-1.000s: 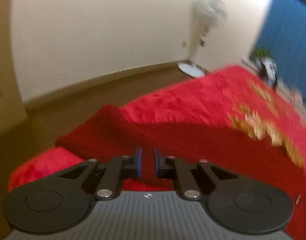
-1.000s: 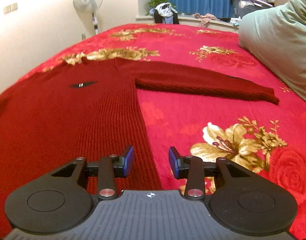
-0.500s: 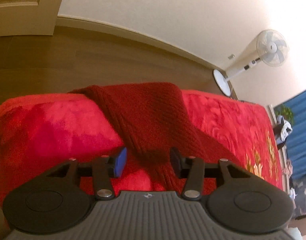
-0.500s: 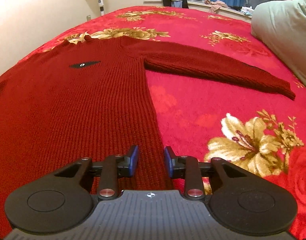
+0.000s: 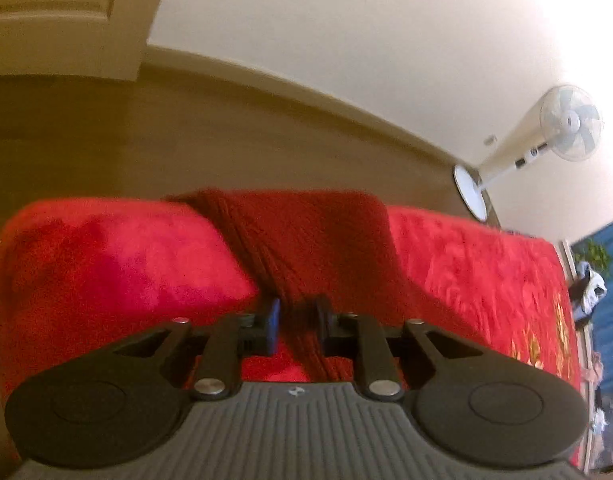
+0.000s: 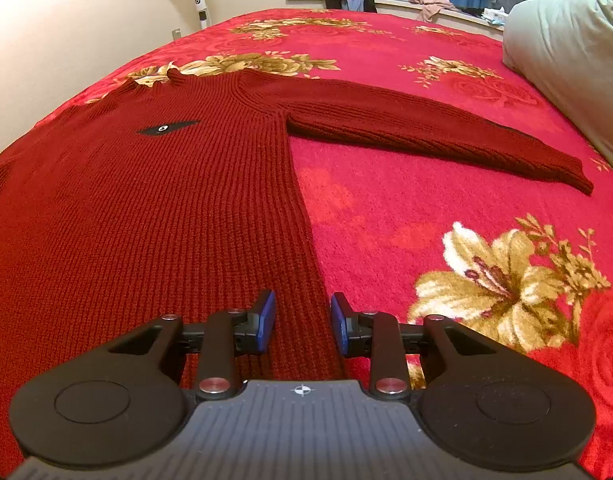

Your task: Fold small clothes

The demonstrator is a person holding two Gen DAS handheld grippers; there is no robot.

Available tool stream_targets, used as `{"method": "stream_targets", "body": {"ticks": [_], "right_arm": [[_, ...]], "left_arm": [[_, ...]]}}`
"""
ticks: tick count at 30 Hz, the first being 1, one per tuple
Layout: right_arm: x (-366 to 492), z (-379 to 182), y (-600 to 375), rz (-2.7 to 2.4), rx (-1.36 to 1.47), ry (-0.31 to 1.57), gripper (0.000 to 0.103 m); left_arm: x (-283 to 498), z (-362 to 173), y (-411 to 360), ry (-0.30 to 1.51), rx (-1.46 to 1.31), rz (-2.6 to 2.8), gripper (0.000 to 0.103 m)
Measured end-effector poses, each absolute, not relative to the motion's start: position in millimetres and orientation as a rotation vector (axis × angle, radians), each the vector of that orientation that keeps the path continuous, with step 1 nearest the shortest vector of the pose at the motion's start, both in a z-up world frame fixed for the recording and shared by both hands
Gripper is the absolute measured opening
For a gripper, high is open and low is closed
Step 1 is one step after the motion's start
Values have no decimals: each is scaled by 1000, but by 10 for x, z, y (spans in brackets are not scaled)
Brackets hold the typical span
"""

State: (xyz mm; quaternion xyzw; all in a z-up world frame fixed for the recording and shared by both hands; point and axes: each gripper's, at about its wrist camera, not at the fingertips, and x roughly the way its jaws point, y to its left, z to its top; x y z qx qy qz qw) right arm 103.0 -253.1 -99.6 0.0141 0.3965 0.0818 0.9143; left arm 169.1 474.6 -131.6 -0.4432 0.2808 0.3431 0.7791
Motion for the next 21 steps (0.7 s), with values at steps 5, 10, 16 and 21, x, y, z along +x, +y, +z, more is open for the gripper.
{"method": "stream_targets", "body": {"ticks": [5, 10, 16, 21], "right_arm": [[1024, -994, -2531, 166, 31, 807, 25], [1000, -1005, -2566, 156, 42, 774, 15], [920, -1050, -2522, 162, -11, 732, 17], [854, -1055, -2478, 159, -52, 710, 17]], "left_arm": [[1823, -771, 4218, 491, -609, 758, 10], [2052, -229, 3132, 310, -268, 530, 9], [2399, -350, 1557, 515, 41, -167, 20], [2441, -385, 1650, 559, -13, -156, 22]]}}
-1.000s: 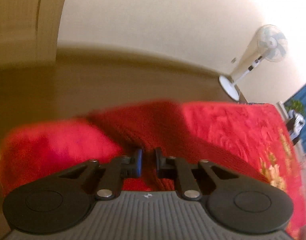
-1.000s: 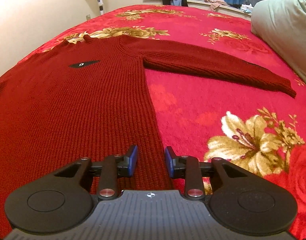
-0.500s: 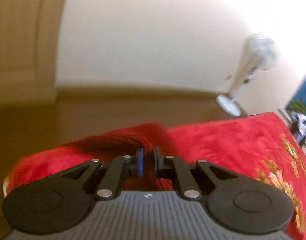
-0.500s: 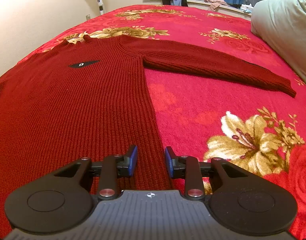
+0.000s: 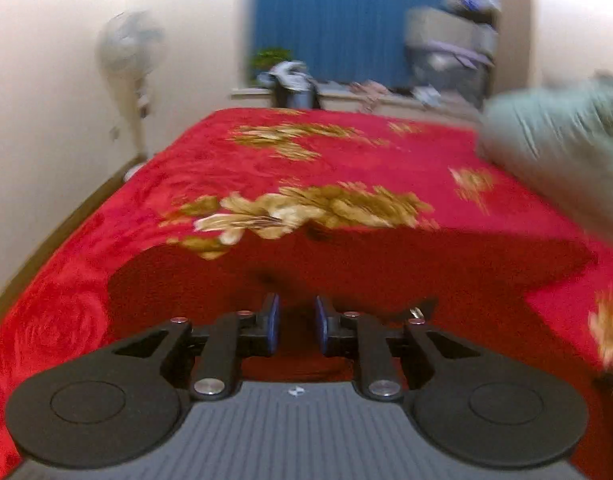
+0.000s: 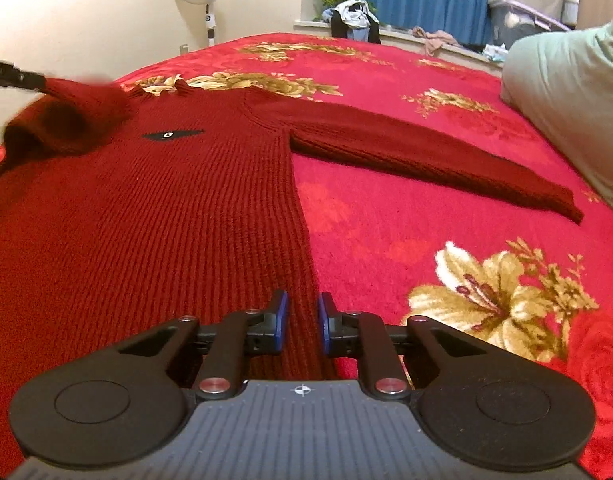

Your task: Fold small clothes

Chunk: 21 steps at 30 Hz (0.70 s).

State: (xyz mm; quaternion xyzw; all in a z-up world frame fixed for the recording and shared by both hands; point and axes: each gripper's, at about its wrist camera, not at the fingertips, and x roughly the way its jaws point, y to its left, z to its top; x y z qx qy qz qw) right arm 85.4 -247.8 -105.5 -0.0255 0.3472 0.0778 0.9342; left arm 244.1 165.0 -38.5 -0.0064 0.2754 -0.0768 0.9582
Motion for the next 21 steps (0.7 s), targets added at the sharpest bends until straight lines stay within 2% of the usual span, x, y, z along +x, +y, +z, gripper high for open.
{"method": "stream_targets", "body": {"ticks": [4, 11, 15, 17, 19, 21], "right_arm": [[822, -1085, -2463, 156, -65, 689, 17], [861, -947, -2438, 141, -4, 665, 17], [1102, -724, -2211, 202, 111, 649, 18], [1291, -620, -1985, 262, 144, 649, 23], [1494, -544, -1765, 307, 186, 656, 33], [1725, -509, -1562, 328, 243, 679, 34]], "left_arm": [[2543, -399, 2294, 597, -242, 25, 22], [2636, -434, 2870, 695, -367, 136, 22], [2811, -811, 2819, 934, -327, 143, 26], [2799, -764, 2854, 919, -339, 152, 28], [2773, -679, 2905, 873, -376, 147, 29], [2769, -650, 2886, 865, -355, 131, 34]]}}
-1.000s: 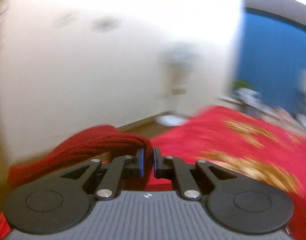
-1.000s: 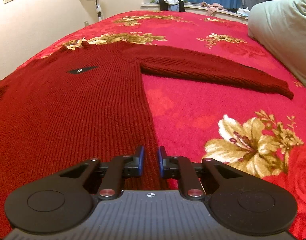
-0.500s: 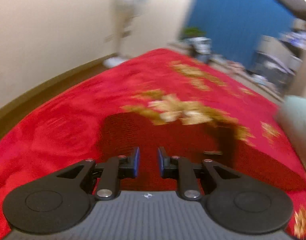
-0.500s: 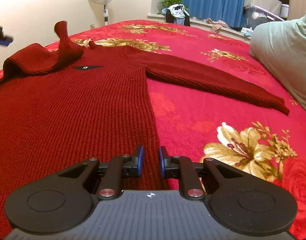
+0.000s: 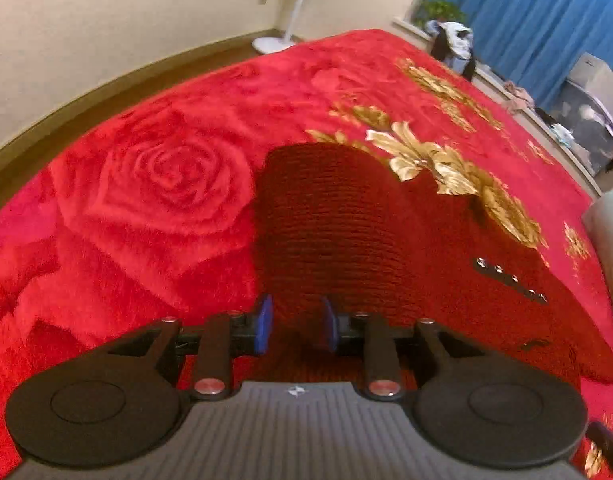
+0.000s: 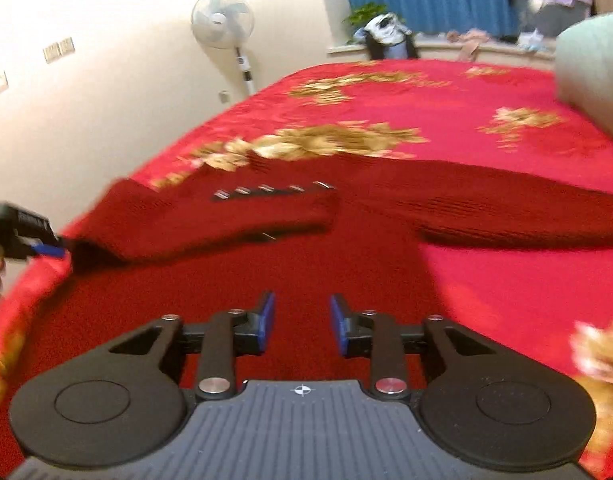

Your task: Fold small clothes

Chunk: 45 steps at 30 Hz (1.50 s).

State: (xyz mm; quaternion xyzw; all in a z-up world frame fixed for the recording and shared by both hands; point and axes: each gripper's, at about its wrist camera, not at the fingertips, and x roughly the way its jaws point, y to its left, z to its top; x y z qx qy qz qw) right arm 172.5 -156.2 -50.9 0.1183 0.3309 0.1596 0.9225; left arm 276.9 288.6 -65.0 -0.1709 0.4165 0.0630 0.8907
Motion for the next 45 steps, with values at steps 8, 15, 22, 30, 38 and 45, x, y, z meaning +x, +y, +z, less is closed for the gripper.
{"method": "stream_targets", "body": {"ticks": [8, 15, 22, 30, 38, 45], "right_arm": [[2669, -799, -1033, 258, 538, 828, 41], [3105, -951, -966, 119, 665, 839, 16], [2797, -257, -1145, 141, 539, 478, 9], [2864, -731, -1539, -142, 514, 721, 21], [2881, -769, -1687, -101, 487, 762, 21], [2757, -748, -1971, -87, 460, 771, 21]], "left_arm": [[2745, -647, 2908, 851, -297, 102, 34], [2768, -650, 3056, 843, -319, 107, 34], [2836, -660, 3027, 846, -315, 88, 34], [2946, -808, 2766, 914, -257, 38, 35], [2936, -803, 2716, 913, -238, 96, 48], [2978, -957, 2579, 994, -150, 65, 59]]}}
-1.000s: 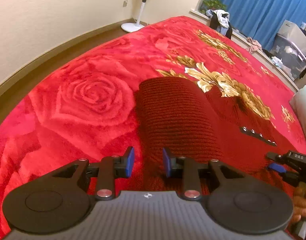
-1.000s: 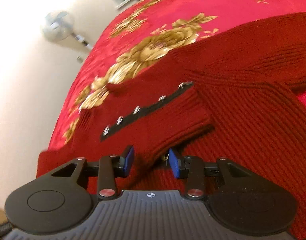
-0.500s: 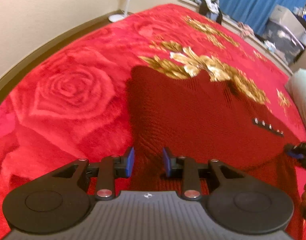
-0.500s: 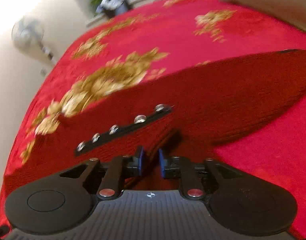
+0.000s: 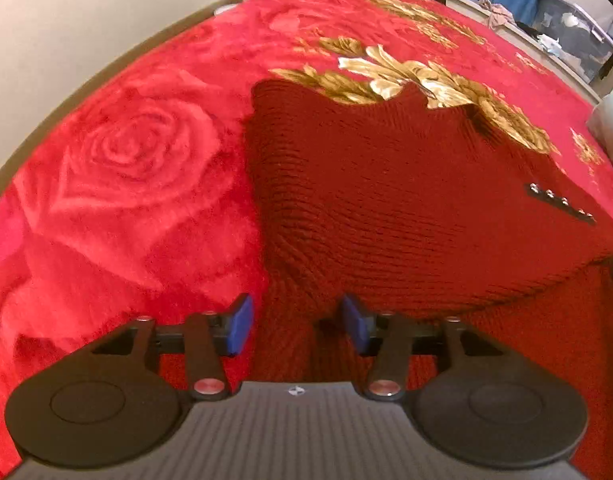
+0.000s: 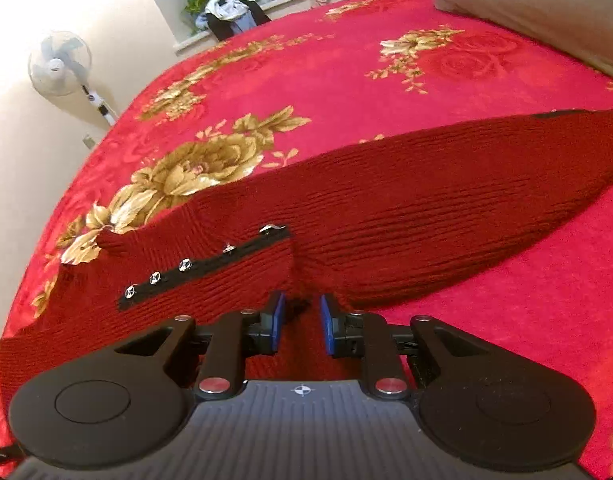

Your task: Fold small clothes

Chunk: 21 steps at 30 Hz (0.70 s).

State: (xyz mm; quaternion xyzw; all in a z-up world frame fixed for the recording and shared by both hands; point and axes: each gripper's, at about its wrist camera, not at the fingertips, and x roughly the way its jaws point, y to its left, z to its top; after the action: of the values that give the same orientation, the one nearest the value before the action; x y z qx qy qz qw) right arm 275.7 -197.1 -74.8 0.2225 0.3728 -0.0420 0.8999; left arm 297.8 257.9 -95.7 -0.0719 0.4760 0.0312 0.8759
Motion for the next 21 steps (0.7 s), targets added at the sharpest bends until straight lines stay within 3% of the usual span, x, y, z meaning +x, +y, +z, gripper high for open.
{"method": "stream_targets", "body": {"ticks": [5, 10, 21], "right_arm": [[2327, -740, -2377, -56, 447, 743, 23], [1928, -804, -2838, -68, 421, 711, 31], [2014, -948, -3992, -249, 572, 667, 33]], "left_arm": [[2899, -728, 2445, 885, -76, 34, 58], [2856, -638, 2268, 857, -27, -12, 58], [2851, -586, 2208, 844, -19, -7, 58]]}}
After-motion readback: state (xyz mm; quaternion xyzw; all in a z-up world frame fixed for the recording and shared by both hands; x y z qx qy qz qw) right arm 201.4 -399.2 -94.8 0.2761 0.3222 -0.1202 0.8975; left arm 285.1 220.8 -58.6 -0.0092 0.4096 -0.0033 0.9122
